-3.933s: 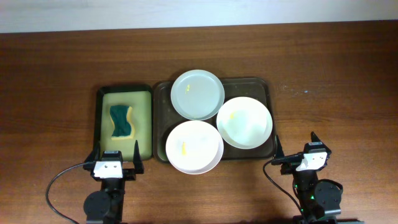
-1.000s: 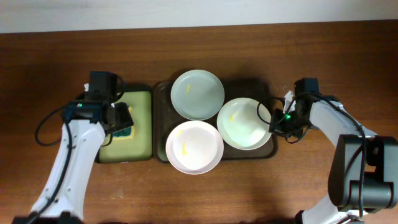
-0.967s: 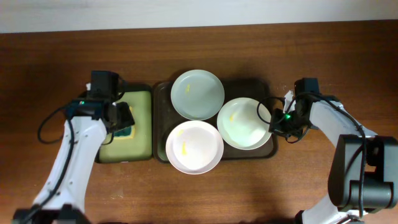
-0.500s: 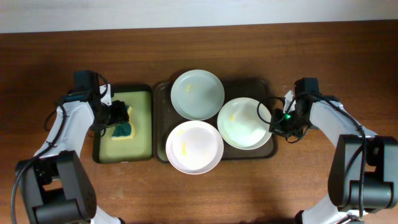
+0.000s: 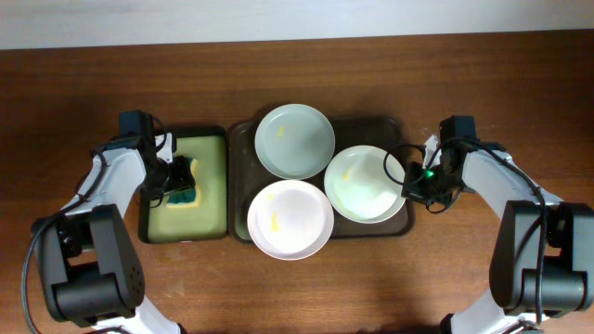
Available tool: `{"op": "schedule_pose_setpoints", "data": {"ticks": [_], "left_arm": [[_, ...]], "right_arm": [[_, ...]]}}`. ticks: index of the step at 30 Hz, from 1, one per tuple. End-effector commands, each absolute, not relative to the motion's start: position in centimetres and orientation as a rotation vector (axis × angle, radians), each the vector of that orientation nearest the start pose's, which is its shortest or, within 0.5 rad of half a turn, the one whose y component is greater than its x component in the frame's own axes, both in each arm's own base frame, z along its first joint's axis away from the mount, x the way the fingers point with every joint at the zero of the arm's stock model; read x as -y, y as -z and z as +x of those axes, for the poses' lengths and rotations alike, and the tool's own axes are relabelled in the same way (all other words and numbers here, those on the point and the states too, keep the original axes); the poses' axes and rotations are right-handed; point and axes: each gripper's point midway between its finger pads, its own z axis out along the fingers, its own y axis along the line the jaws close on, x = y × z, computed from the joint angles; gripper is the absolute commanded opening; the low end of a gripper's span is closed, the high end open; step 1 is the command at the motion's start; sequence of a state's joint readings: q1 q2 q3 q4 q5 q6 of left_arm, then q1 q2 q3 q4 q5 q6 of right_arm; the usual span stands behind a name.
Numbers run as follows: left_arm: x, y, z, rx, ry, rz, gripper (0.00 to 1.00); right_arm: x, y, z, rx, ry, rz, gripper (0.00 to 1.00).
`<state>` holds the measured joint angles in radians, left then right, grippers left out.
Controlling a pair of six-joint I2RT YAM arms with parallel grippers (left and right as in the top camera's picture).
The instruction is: Clean dirty plates on tray and stack at the side
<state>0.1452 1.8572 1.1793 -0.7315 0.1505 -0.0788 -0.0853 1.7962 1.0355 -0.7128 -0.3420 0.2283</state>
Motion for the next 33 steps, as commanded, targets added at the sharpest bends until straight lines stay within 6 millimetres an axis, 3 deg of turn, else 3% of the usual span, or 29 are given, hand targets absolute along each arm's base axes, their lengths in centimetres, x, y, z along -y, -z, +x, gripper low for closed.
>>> {"op": "schedule_pose_setpoints", "data": {"ticks": [1, 3, 5, 6, 8, 9, 11, 12, 15, 16, 17, 22, 24, 27, 29, 33], "left_arm": [[-2.3, -0.5, 35.5, -2.965, 0.238, -0.306, 0.44], [-2.3, -0.4, 35.4, -2.965, 0.238, -0.306, 0.42], [-2.3, -0.4, 35.4, -2.965, 0.239, -0.306, 0.22], [-2.3, -0.4, 35.4, -2.965, 0.241, -0.305, 0.21], [-1.7, -0.7, 35.4, -2.966, 0.283, -0.224, 0.09], [-1.8, -1.2, 35.5, -2.963, 0.282, -0.225, 0.01], [-1.9, -3.9, 36.5, -2.894, 0.269, -0.211, 0.00], [-1.9, -5.7, 36.8, -2.841, 0.259, -0.200, 0.00], [-2.0, -14.2, 37.2, -2.603, 0.226, -0.199, 0.00], [-2.0, -17.1, 36.9, -2.522, 0.213, -0.181, 0.00], [-2.1, -21.5, 36.1, -2.390, 0.179, -0.159, 0.00], [-2.6, -33.8, 34.0, -1.962, 0.076, -0.112, 0.00], [-2.7, -34.7, 34.9, -1.916, 0.072, -0.105, 0.00], [-3.0, -31.9, 38.5, -1.970, 0.090, -0.105, 0.00], [-3.2, -30.8, 39.8, -1.987, 0.091, -0.108, 0.00], [-3.4, -28.8, 40.6, -2.039, 0.096, -0.116, 0.00]], "right_arm": [[-2.7, -1.1, 32.4, -2.990, -0.501, 0.443, 0.04], [-2.7, -1.1, 32.4, -2.990, -0.501, 0.443, 0.04], [-2.7, -1.1, 32.4, -2.990, -0.501, 0.443, 0.04], [-2.7, -1.1, 32.4, -2.990, -0.501, 0.443, 0.04], [-2.9, -1.1, 32.4, -2.989, -0.513, 0.442, 0.04], [-2.9, -1.1, 32.4, -2.989, -0.513, 0.442, 0.04], [-2.9, -1.1, 32.4, -2.988, -0.512, 0.442, 0.04], [-2.9, -1.1, 32.4, -2.989, -0.512, 0.442, 0.04], [-2.9, -1.1, 32.4, -2.989, -0.512, 0.442, 0.04], [-2.9, -1.1, 32.4, -2.988, -0.512, 0.442, 0.04], [-2.9, -1.1, 32.4, -2.989, -0.512, 0.442, 0.04], [-2.9, -1.1, 32.4, -2.989, -0.512, 0.442, 0.04], [-2.8, -1.1, 32.4, -2.989, -0.512, 0.442, 0.04], [-2.8, -1.1, 32.4, -2.988, -0.512, 0.441, 0.04], [-2.8, -1.1, 32.4, -2.988, -0.511, 0.441, 0.04], [-2.8, -1.1, 32.4, -2.988, -0.511, 0.441, 0.04]]}}
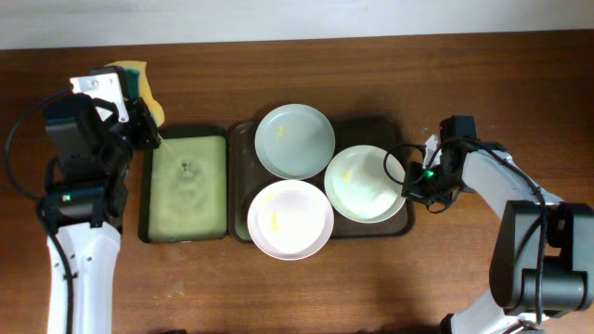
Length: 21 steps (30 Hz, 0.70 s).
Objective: Clean dirty plates on tray and stack at the side
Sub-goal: 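Lift the sponge out of the soapy tray with the left gripper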
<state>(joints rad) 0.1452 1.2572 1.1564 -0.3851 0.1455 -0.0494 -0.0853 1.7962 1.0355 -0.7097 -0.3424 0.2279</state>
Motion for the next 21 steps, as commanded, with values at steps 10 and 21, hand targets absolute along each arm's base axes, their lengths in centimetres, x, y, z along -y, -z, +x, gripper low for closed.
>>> {"op": "schedule_pose_setpoints", "data": {"ticks": [10, 21], "left_arm": [[-3.38, -29.04, 40.68, -2.031, 0.095, -0.115, 0.00], [-3.39, -29.01, 40.67, -2.032, 0.095, -0.116, 0.00]], "right_arm": [[-2.84, -1.09, 32.40, -2.988, -0.511, 0.441, 0.04], [-2.85, -1.09, 32.40, -2.988, -0.512, 0.441, 0.04]]}}
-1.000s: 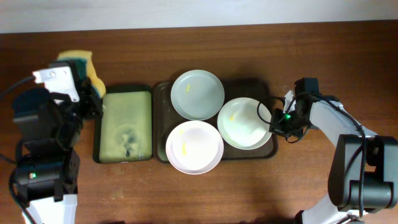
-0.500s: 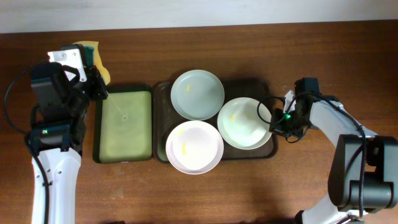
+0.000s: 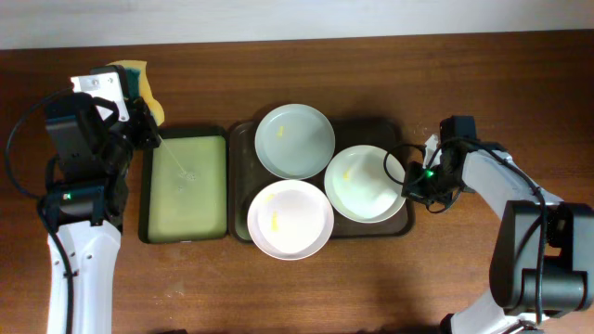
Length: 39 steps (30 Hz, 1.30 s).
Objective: Clean dirty plates on tray and stack at the side
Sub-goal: 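Lift the sponge out of the soapy tray with the left gripper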
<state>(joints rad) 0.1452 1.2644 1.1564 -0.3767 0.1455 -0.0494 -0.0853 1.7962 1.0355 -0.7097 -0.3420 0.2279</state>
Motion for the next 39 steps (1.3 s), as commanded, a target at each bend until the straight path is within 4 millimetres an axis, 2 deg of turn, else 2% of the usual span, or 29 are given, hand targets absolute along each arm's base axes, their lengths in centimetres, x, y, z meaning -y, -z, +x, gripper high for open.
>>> {"op": "schedule_pose_setpoints", "data": {"ticks": [1, 4, 8, 12, 15, 17, 19, 21, 22, 24, 28, 29, 31, 32, 34, 35, 37, 39], "left_arm": [[-3.4, -28.9, 40.6, -2.037, 0.095, -0.116, 0.00], [-3.3, -27.7, 40.3, -2.083, 0.102, -0.124, 0.00], [-3.5, -24.4, 40.4, -2.192, 0.115, -0.177, 0.00], [-3.6, -21.9, 41.1, -2.406, 0.136, -0.215, 0.00], [-2.6, -21.0, 41.9, -2.567, 0.236, -0.206, 0.00], [-1.7, -20.8, 42.3, -2.567, 0.312, -0.186, 0.00], [0.1, -21.3, 42.2, -2.550, 0.448, -0.147, 0.00], [0.3, -21.4, 42.3, -2.545, 0.464, -0.142, 0.00], [-1.1, -20.9, 42.2, -2.562, 0.379, -0.279, 0.00], [-2.0, -21.0, 42.3, -2.573, 0.212, -0.317, 0.00], [-0.6, -23.8, 41.8, -2.560, -0.176, -0.214, 0.00], [1.4, -24.2, 41.8, -2.548, -0.206, -0.146, 0.00], [7.3, -23.6, 41.8, -2.564, -0.057, 0.016, 0.00], [10.7, -22.9, 41.8, -2.576, 0.066, 0.103, 0.00], [19.1, -20.5, 41.1, -2.610, 0.379, 0.319, 0.00], [21.5, -18.8, 40.3, -2.660, 0.427, 0.379, 0.00], [24.4, -16.6, 39.6, -2.784, 0.433, 0.462, 0.00], [26.9, -16.7, 39.8, -2.845, 0.454, 0.562, 0.00]], "right_arm": [[-2.8, -1.1, 32.4, -2.988, -0.512, 0.441, 0.04], [-2.8, -1.1, 32.4, -2.989, -0.512, 0.441, 0.04], [-2.8, -1.1, 32.4, -2.988, -0.512, 0.441, 0.04], [-2.8, -1.1, 32.4, -2.988, -0.511, 0.441, 0.04], [-2.8, -1.1, 32.4, -2.988, -0.511, 0.441, 0.04], [-2.8, -1.1, 32.4, -2.988, -0.511, 0.441, 0.04], [-2.8, -1.1, 32.4, -2.988, -0.511, 0.441, 0.04], [-2.8, -1.1, 32.4, -2.988, -0.511, 0.441, 0.04], [-2.8, -1.1, 32.4, -2.988, -0.511, 0.441, 0.04], [-2.8, -1.1, 32.4, -2.988, -0.511, 0.441, 0.04], [-2.8, -1.1, 32.4, -2.988, -0.511, 0.441, 0.04], [-2.8, -1.1, 32.4, -2.988, -0.511, 0.441, 0.04], [-2.8, -1.1, 32.4, -2.989, -0.511, 0.441, 0.04], [-2.8, -1.1, 32.4, -2.989, -0.511, 0.441, 0.04], [-2.9, -1.1, 32.3, -2.994, -0.512, 0.443, 0.04], [-2.9, -1.1, 32.2, -2.996, -0.512, 0.444, 0.04], [-2.9, -1.1, 32.2, -2.996, -0.512, 0.444, 0.04], [-2.9, -1.1, 32.2, -2.996, -0.512, 0.444, 0.04]]}}
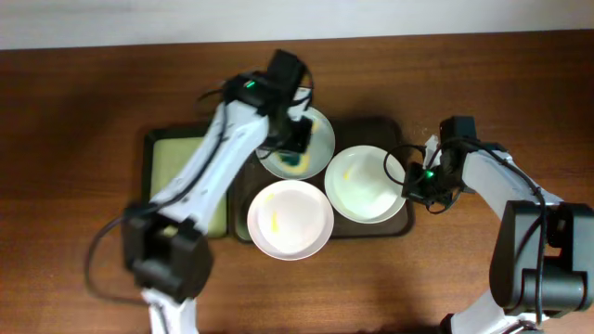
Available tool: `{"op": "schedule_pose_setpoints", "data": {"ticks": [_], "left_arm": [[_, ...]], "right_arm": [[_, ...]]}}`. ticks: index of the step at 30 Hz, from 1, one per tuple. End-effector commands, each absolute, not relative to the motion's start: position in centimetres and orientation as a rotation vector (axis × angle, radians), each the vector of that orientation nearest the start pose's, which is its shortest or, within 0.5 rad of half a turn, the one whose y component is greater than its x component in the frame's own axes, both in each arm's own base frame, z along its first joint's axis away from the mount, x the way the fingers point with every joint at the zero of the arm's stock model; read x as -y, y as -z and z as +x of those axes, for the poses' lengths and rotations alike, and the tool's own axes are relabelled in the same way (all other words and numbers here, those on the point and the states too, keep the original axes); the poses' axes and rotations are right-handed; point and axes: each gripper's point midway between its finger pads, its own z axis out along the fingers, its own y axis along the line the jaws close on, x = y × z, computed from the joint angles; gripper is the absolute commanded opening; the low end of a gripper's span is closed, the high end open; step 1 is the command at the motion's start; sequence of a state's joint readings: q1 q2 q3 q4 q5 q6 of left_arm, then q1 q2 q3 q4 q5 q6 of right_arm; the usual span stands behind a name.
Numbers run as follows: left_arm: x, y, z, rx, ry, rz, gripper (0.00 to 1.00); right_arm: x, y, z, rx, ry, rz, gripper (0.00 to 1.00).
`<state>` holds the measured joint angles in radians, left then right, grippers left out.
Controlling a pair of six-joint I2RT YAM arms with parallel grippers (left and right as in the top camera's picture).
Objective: Clean dirty plates on tray and stack at the side
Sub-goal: 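Lift the sponge out of the soapy tray with the left gripper, then scrub the right plate with the sponge held in the left gripper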
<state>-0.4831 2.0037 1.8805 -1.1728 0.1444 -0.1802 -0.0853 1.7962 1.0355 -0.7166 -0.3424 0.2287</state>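
Three plates lie on the dark brown tray [401, 225]. The pale green plate [321, 130] is at the back, a white plate [306, 227] with a yellow smear is at the front, and another smeared plate [367, 190] is at the right. My left gripper [295, 150] reaches over the back plate, shut on a green and yellow sponge [293, 165] that presses on the plate's front part. My right gripper [414, 186] sits at the right plate's rim by the tray's right edge. Its fingers are too small to read.
A green tray [181, 176] holding pale soapy liquid lies left of the brown tray, partly under my left arm. Bare wooden table surrounds both trays, and a pale wall edge runs along the back.
My left gripper, then raised with the sponge over the table's back left, now rests with the sponge on the back plate. The right arm and all three plates have not moved.
At first my left gripper was down on the sponge in the green tray. Then it held the sponge high at the back left, the liquid rippling below, and stayed there. Now the sponge is on the back plate. The right gripper kept its place throughout.
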Motion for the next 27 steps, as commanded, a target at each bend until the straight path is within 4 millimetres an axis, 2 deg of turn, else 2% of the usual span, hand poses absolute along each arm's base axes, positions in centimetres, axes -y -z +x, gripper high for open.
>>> {"op": "schedule_pose_setpoints", "data": {"ticks": [1, 2, 3, 6, 8, 10, 16, 17, 19, 21, 27], "left_arm": [[28.3, -17.0, 40.1, -2.858, 0.473, 0.595, 0.00], [30.5, -17.0, 40.0, -2.854, 0.563, 0.671, 0.00], [31.7, -16.9, 39.7, -2.853, 0.617, 0.707, 0.00], [35.1, -12.9, 38.3, -2.897, 0.611, 0.811, 0.00], [36.5, -11.1, 37.2, -2.922, 0.594, 0.864, 0.00], [36.3, -9.9, 36.8, -2.962, 0.451, 0.822, 0.00], [35.2, -8.9, 36.3, -2.984, 0.188, 0.760, 0.00], [35.3, -8.5, 36.3, -2.991, 0.186, 0.753, 0.00], [35.3, -6.1, 36.2, -3.031, 0.164, 0.728, 0.00], [35.5, -5.0, 35.9, -3.057, 0.170, 0.736, 0.00], [35.6, -2.6, 36.1, -3.097, 0.148, 0.669, 0.00]], "right_arm": [[-2.9, -1.1, 32.2, -2.996, -0.512, 0.444, 0.04], [-2.9, -1.1, 32.2, -2.996, -0.512, 0.444, 0.04], [-2.9, -1.1, 32.2, -2.995, -0.512, 0.444, 0.04], [-2.9, -1.1, 32.2, -2.995, -0.512, 0.443, 0.04], [-2.9, -1.1, 32.2, -2.995, -0.512, 0.443, 0.04], [-2.9, -1.1, 32.2, -2.995, -0.512, 0.443, 0.04], [-2.9, -1.1, 32.3, -2.992, -0.511, 0.442, 0.04], [-2.9, -1.1, 32.3, -2.992, -0.511, 0.442, 0.04], [-2.9, -1.1, 32.3, -2.992, -0.511, 0.442, 0.04], [-2.9, -1.1, 32.3, -2.992, -0.511, 0.442, 0.04], [-2.8, -1.1, 32.3, -2.992, -0.511, 0.442, 0.04]]}}
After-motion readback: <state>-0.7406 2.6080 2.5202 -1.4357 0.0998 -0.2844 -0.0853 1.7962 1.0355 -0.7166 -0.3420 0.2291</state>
